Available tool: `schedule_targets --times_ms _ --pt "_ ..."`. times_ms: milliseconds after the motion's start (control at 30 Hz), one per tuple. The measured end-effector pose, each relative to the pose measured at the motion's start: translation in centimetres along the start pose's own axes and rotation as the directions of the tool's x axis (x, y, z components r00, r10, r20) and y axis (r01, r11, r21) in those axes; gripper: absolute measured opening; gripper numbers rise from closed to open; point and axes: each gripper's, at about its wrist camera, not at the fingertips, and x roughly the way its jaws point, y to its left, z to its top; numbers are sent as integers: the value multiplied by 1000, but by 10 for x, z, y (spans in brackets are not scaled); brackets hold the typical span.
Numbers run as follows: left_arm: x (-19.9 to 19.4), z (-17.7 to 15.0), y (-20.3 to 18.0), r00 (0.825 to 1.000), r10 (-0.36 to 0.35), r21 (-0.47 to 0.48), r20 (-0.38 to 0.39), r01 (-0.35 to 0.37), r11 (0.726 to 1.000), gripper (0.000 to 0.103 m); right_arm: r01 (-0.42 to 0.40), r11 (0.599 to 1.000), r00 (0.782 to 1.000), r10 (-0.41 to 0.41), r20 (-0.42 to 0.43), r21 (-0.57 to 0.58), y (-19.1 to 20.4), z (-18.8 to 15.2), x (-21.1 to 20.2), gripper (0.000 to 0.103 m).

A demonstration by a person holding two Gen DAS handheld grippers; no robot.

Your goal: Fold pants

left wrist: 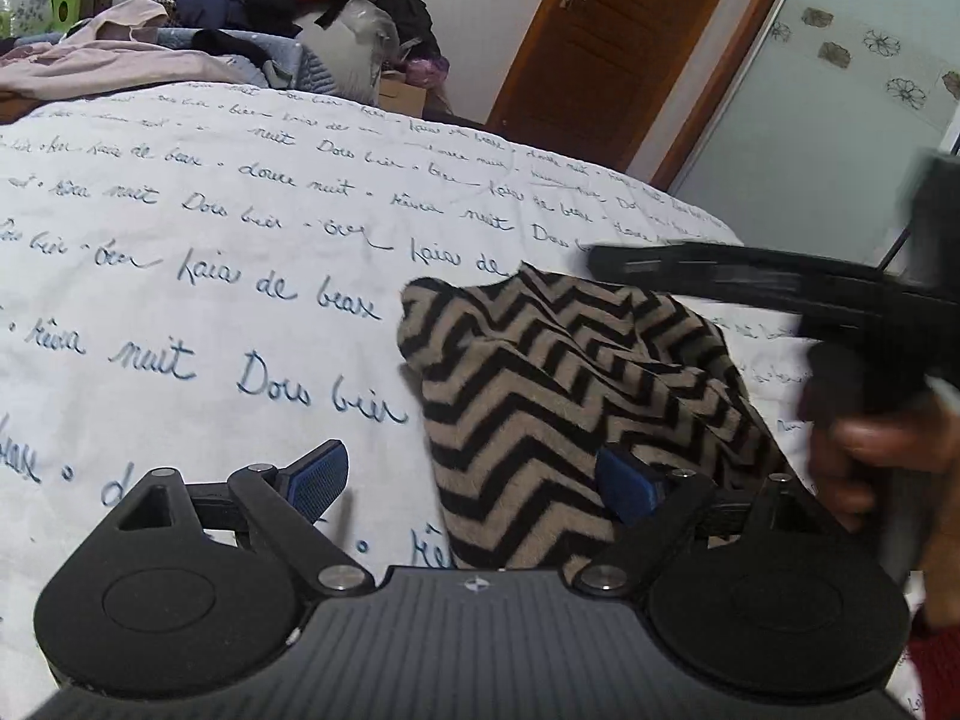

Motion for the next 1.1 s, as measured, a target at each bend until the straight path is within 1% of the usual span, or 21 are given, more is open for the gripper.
schedule_targets --times_ms 67,133,200,267,333,433,533,633,700,733,800,833,867,900,933,967,1000,1033,1100 --pt "0 0 -2 1000 -6 4 -6 6 1000 90 14 1000 999 -15 43 17 -17 1 -27 80" --pt "0 -1 -5 999 -31 -1 -12 31 1000 92 12 998 998 -15 60 60 -41 -5 -49 86" --pt "3 -2 -8 998 -55 -13 -20 54 998 94 -27 992 999 22 36 124 -67 -16 -64 86" --pt "7 -5 -9 996 -82 -34 -33 80 996 95 -51 978 999 51 4 200 -89 -31 -70 86" --pt "11 -9 -8 992 -119 -73 -49 116 991 95 -54 963 997 65 -31 265 -106 -51 -73 87" --pt "18 -15 -5 982 -173 -145 -73 161 976 96 -46 943 995 74 -72 330 -123 -75 -73 90" --pt "22 -21 -7 976 -197 -159 -88 181 970 97 -71 918 988 118 -98 390 -132 -92 -71 91" --pt "25 -25 -15 978 -193 -119 -83 183 976 98 -158 880 975 212 -73 448 -134 -102 -69 95" --pt "26 -25 -19 980 -182 -98 -78 174 980 98 -227 855 956 286 -59 465 -129 -102 -67 95" --pt "27 -26 -19 980 -182 -97 -74 175 980 98 -264 838 943 327 -52 477 -125 -101 -64 96" --pt "27 -27 -18 980 -187 -101 -66 180 978 94 -346 797 908 417 -36 495 -118 -102 -57 96" --pt "27 -28 -18 981 -185 -104 -62 178 979 88 -372 786 894 447 -38 495 -112 -103 -52 96" --pt "27 -28 -17 981 -184 -108 -59 177 978 82 -375 792 892 450 -46 482 -105 -104 -47 96" --pt "26 -28 -16 981 -186 -110 -57 179 978 78 -359 815 904 425 -49 456 -97 -104 -44 97" --pt "25 -28 -16 981 -185 -113 -51 178 978 70 -358 828 910 413 -39 432 -91 -103 -43 95" --pt "23 -28 -15 981 -186 -113 -47 180 977 60 -351 837 915 401 -34 420 -86 -103 -43 83" --pt "22 -27 -15 982 -183 -112 -45 177 978 55 -344 841 919 394 -36 418 -82 -102 -42 67" --pt "21 -27 -15 983 -177 -112 -42 172 979 51 -330 842 921 386 -49 427 -80 -102 -39 45" --pt "18 -27 -12 982 -184 -125 -33 178 976 47 -328 825 922 385 -32 461 -80 -105 -37 37"
